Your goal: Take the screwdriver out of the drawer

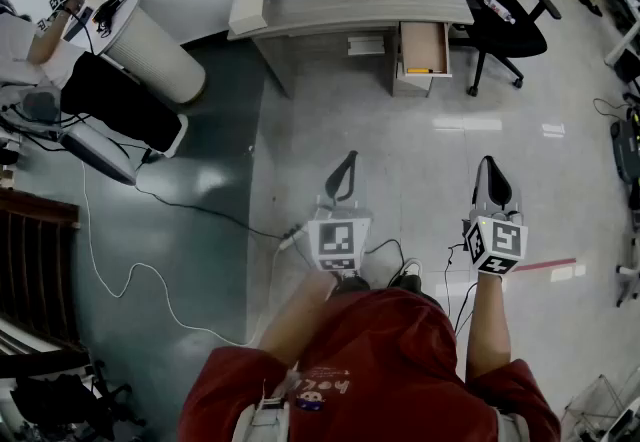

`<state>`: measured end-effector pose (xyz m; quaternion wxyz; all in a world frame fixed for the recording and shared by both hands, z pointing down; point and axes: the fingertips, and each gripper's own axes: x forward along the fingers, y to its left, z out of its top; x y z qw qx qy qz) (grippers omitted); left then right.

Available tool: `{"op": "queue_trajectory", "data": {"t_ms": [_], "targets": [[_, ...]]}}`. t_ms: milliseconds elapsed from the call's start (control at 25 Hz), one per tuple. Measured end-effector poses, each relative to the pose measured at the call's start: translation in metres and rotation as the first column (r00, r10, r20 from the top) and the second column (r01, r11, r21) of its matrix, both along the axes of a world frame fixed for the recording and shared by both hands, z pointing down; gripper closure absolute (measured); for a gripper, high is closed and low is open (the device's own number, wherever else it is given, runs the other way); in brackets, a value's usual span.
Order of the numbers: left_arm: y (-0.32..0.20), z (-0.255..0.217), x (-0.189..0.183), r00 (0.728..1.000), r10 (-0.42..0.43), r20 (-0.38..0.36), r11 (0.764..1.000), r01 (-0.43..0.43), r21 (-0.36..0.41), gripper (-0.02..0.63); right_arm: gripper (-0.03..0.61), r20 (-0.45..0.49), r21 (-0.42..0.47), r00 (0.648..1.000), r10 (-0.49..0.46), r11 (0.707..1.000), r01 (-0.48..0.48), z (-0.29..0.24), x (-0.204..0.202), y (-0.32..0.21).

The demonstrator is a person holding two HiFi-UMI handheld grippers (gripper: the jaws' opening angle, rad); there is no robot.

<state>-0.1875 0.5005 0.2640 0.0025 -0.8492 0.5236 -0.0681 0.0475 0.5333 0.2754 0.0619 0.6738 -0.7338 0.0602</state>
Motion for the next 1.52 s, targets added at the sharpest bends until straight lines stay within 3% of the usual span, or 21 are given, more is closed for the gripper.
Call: {"op": "queue_trajectory", "data": {"t_ms": [120,840,1120,1520], "targets": [[-0.002,0.007,0.012,1.0,-0.01,0.03,1.0,0.011,-0.028,0.612,0.581,0.0,-0.003,1.0,-0.017,1.0,0.017,0.002,0.005,-0.004],[0.012,0.03,0.112,0.999,-0.018,0.04,0.995,0.022,-0.096,0.612,0.581,0.031,-0.02,0.996,-0.084,0.996,0.084,0.027,0.09,-0.002],[0.015,0.043,0.13,0.998,-0.048,0.05,0.991,0.054,-0.123,0.612,0.581,0.045,-0.063,0.992,-0.119,0.991,0.121,0.047,0.109,0.0],[-0.017,0.064,0.133,0.999,-0.038,0.037,0.987,0.043,-0.154,0.612,0.581,0.017,-0.107,0.991,-0.136,0.985,0.137,0.064,0.105,-0.035]]}}
